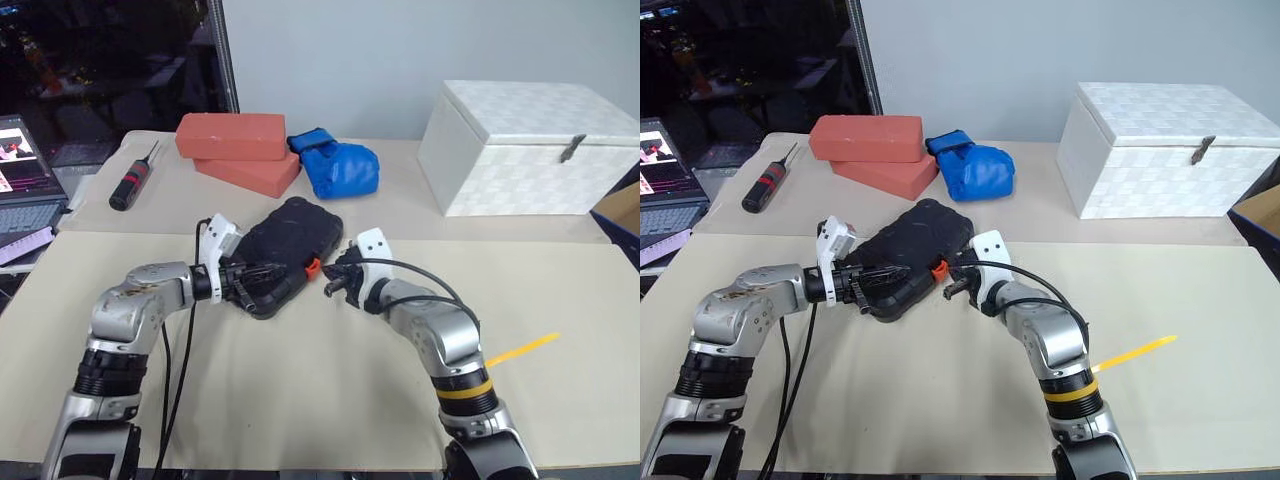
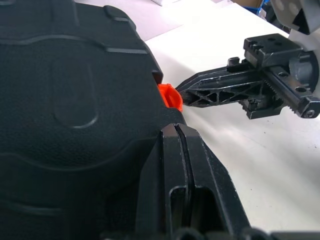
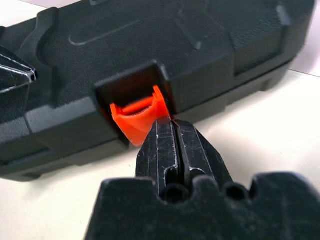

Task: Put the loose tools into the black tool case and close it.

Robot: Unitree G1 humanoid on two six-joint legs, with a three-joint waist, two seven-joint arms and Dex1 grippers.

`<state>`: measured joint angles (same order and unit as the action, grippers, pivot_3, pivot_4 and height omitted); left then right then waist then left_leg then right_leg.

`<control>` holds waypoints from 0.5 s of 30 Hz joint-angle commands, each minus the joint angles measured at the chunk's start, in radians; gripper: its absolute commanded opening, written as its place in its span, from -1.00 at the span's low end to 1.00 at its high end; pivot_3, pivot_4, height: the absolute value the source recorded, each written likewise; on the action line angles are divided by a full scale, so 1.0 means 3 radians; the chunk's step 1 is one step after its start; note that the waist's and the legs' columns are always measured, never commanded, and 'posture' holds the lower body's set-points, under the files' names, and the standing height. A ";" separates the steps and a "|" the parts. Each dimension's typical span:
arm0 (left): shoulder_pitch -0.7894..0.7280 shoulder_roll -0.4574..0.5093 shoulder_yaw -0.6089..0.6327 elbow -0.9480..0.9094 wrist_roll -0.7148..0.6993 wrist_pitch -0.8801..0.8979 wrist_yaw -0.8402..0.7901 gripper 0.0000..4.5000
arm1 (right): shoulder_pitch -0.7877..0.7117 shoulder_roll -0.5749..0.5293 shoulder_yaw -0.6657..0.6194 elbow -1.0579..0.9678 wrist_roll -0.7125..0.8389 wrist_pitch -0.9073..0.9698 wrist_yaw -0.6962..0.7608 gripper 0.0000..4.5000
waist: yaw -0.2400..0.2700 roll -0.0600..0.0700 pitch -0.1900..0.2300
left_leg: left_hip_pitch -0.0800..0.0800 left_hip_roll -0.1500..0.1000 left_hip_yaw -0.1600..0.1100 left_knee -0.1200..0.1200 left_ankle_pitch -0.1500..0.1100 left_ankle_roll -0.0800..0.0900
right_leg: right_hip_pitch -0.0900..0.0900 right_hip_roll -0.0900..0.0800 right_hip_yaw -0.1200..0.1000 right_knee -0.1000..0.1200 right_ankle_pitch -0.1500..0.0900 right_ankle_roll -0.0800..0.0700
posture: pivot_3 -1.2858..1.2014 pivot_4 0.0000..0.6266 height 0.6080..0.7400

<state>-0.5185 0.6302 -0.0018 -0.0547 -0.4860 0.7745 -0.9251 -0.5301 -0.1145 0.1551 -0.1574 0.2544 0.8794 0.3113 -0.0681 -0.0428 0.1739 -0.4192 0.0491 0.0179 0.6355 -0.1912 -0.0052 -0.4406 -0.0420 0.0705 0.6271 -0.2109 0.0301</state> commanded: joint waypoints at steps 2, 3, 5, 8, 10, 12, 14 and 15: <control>0.0111 0.0178 -0.0313 -0.0004 0.0319 -0.0051 0.0027 -1.00 | -0.0114 0.0044 0.0060 -0.0061 0.0014 -0.0078 0.0061 -0.99 | -0.0001 0.0000 0.0000 | 0.0002 -0.0001 0.0000 0.0000 0.0000 0.0000 | 0.0000 0.0000 0.0000 0.0002 0.0000 0.0000 | 0.03 -0.52 1.00; 0.0128 0.0183 -0.0339 -0.0012 0.0336 -0.0074 0.0023 -1.00 | -0.0123 0.0050 0.0070 -0.0064 0.0015 -0.0064 0.0066 -0.99 | -0.0002 0.0000 0.0000 | 0.0006 0.0000 0.0000 0.0000 0.0000 0.0000 | 0.0002 0.0000 -0.0001 0.0003 -0.0001 0.0000 | 0.03 -0.52 1.00; 0.0131 0.0162 -0.0357 -0.0016 0.0341 -0.0078 0.0035 -1.00 | -0.0159 0.0076 0.0104 -0.0061 0.0022 -0.0046 0.0085 -0.99 | -0.0003 0.0000 0.0000 | 0.0013 0.0000 0.0000 0.0000 0.0000 0.0000 | 0.0006 0.0000 0.0000 0.0007 -0.0001 -0.0001 | 0.03 -0.52 1.00; 0.0135 0.0135 -0.0369 -0.0035 0.0334 -0.0085 0.0048 -1.00 | -0.0207 0.0123 0.0155 -0.0045 0.0034 -0.0043 0.0106 -0.99 | -0.0006 0.0000 0.0000 | 0.0018 0.0000 0.0000 0.0000 0.0000 0.0000 | 0.0008 0.0000 0.0000 0.0009 0.0002 -0.0005 | 0.03 -0.52 1.00; 0.0159 0.0101 -0.0356 -0.0066 0.0301 -0.0122 0.0034 -1.00 | -0.0208 0.0129 0.0189 -0.0021 0.0003 -0.0113 0.0116 -0.99 | -0.0008 0.0000 0.0000 | 0.0021 0.0000 0.0000 0.0000 0.0001 -0.0001 | 0.0009 0.0001 0.0000 0.0011 0.0004 -0.0007 | 0.03 -0.52 1.00; 0.0231 0.0068 -0.0272 -0.0161 0.0237 -0.0274 -0.0016 -1.00 | -0.0119 0.0066 0.0156 -0.0153 -0.0006 -0.0280 0.0161 -0.99 | -0.0007 0.0001 -0.0001 | 0.0025 0.0000 0.0000 0.0000 0.0002 -0.0002 | 0.0011 0.0001 0.0000 0.0013 0.0004 -0.0008 | 0.03 -0.52 1.00; 0.0304 0.0026 -0.0140 -0.0264 0.0150 -0.0426 -0.0054 -1.00 | -0.0004 -0.0004 0.0068 -0.0352 0.0014 -0.0406 0.0194 -0.99 | -0.0002 0.0001 -0.0001 | 0.0026 0.0000 0.0000 0.0000 0.0002 -0.0002 | 0.0012 0.0001 0.0000 0.0012 0.0004 -0.0008 | 0.03 -0.52 1.00; 0.0329 -0.0004 -0.0053 -0.0314 0.0063 -0.0400 -0.0042 -1.00 | 0.0083 0.0005 -0.0025 -0.0460 0.0097 -0.0506 0.0235 -0.99 | 0.0000 0.0001 -0.0001 | 0.0024 0.0001 0.0001 0.0000 0.0002 -0.0002 | 0.0011 0.0001 0.0000 0.0012 0.0004 -0.0007 | 0.03 -0.52 1.00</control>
<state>-0.4394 0.6375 -0.0399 -0.1213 -0.4349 0.6579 -0.9294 -0.5226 -0.1134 0.1959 -0.1969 0.2505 0.8051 0.3621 -0.0680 -0.0426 0.1738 -0.4125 0.0494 0.0180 0.6356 -0.1905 -0.0058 -0.4374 -0.0416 0.0706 0.6305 -0.2101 0.0282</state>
